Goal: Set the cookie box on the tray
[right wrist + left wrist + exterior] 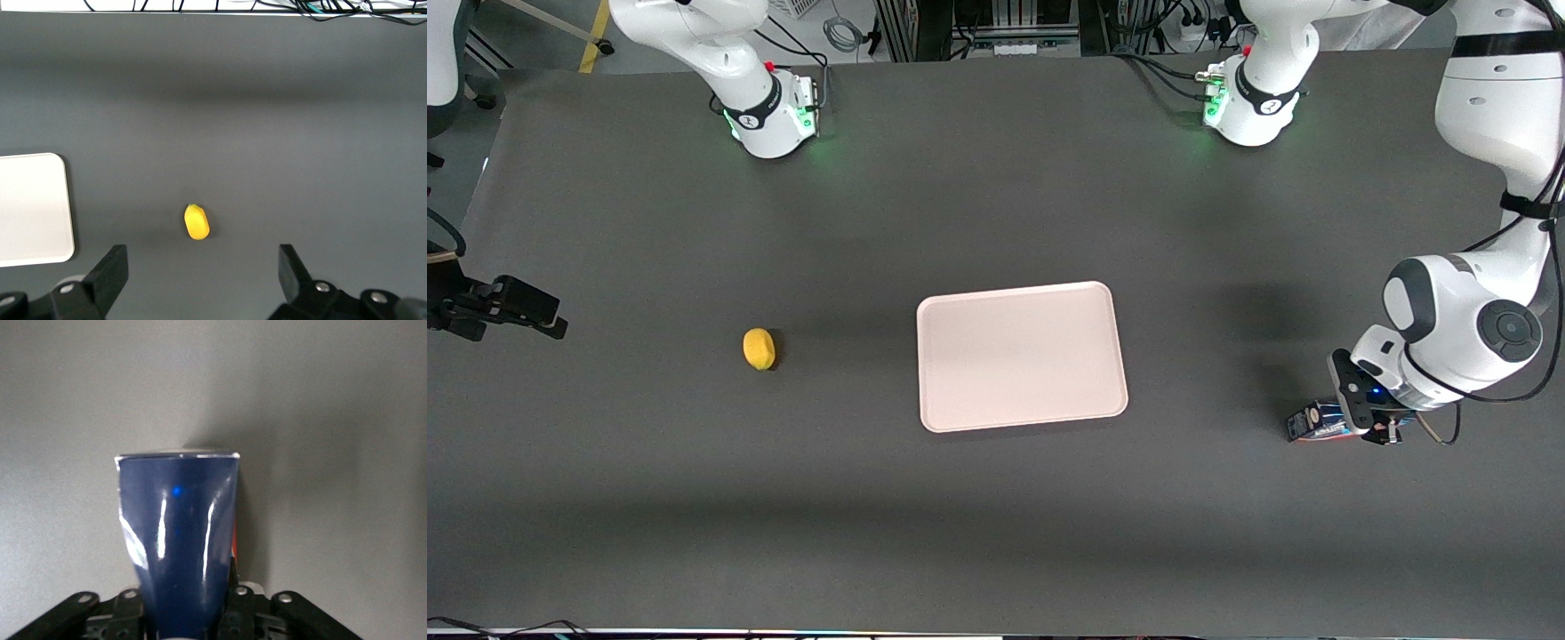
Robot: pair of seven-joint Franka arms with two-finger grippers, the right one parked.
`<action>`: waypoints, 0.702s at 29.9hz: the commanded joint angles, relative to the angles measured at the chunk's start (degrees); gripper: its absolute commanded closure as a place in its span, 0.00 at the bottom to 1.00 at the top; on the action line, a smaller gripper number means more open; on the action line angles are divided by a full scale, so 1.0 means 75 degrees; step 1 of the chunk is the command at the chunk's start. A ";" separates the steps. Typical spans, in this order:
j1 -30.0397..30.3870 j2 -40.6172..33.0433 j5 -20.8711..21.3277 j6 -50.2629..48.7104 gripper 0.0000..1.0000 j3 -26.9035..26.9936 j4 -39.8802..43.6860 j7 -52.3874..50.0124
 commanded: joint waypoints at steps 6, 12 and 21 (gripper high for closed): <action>-0.0045 -0.0106 -0.0151 -0.1760 0.84 0.0031 0.1286 -0.0260; -0.0045 -0.0246 -0.0140 -0.3004 0.84 0.0019 0.2154 -0.0541; -0.0116 -0.0820 -0.0034 -0.4655 0.84 -0.0016 0.3396 -0.0986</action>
